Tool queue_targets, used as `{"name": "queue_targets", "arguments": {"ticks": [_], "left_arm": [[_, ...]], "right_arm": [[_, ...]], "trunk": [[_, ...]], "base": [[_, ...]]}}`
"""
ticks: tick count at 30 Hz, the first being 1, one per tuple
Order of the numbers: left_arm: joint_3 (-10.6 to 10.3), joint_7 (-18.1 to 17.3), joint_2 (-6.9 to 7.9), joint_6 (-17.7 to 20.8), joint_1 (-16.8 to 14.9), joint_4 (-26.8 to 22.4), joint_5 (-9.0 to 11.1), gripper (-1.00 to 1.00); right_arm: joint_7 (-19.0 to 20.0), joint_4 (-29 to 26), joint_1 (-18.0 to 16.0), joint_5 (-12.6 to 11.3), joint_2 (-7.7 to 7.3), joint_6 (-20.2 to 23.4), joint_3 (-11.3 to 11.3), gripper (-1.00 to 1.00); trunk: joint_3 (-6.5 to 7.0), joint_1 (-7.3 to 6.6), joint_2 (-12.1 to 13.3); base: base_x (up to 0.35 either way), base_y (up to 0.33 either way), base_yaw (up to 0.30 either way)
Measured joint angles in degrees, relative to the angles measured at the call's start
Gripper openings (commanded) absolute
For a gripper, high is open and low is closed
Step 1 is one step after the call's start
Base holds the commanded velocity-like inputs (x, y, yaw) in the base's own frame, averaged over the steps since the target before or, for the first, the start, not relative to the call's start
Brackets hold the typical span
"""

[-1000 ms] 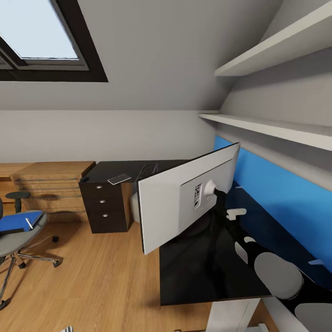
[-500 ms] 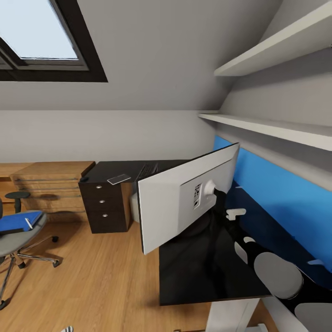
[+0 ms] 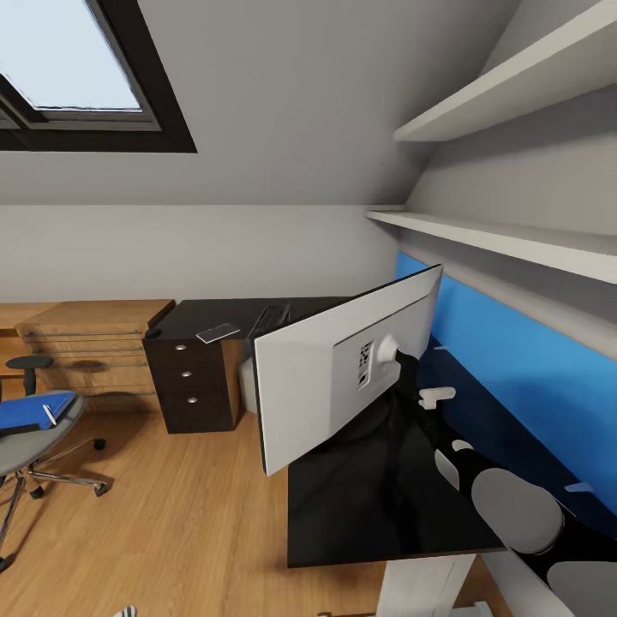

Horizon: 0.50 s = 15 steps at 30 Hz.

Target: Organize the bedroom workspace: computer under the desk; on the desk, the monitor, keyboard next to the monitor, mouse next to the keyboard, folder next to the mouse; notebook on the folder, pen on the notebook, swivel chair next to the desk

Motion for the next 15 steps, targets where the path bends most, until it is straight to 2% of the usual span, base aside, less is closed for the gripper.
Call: {"name": "queue_targets", "arguments": {"ticks": [6, 10, 15], "left_arm": [[-0.06, 0.00, 0.02, -0.01, 0.02, 0.00, 0.00, 1.00], [-0.02, 0.00, 0.00, 0.01, 0.02, -0.01, 0.01, 1.00], [0.00, 0.00, 0.05, 0.00, 0.02, 0.00, 0.00, 1.00]], "right_arm": [[-0.07, -0.08, 0.00, -0.86, -0.05, 0.21, 0.28, -1.00], [-0.08, -0.08, 0.04, -0.98, -0.07, 0.18, -0.08, -1.00], [-0.06, -0.08, 0.06, -0.91, -0.06, 0.05, 0.13, -1.00]], "trunk": [[0.00, 0.02, 0.00], [0.00, 0.01, 0.01], [0.00, 0.00, 0.01]], "base": [[-0.066, -0.065, 0.000], [-0.127, -0.131, 0.000], [-0.029, -0.030, 0.000]]}}
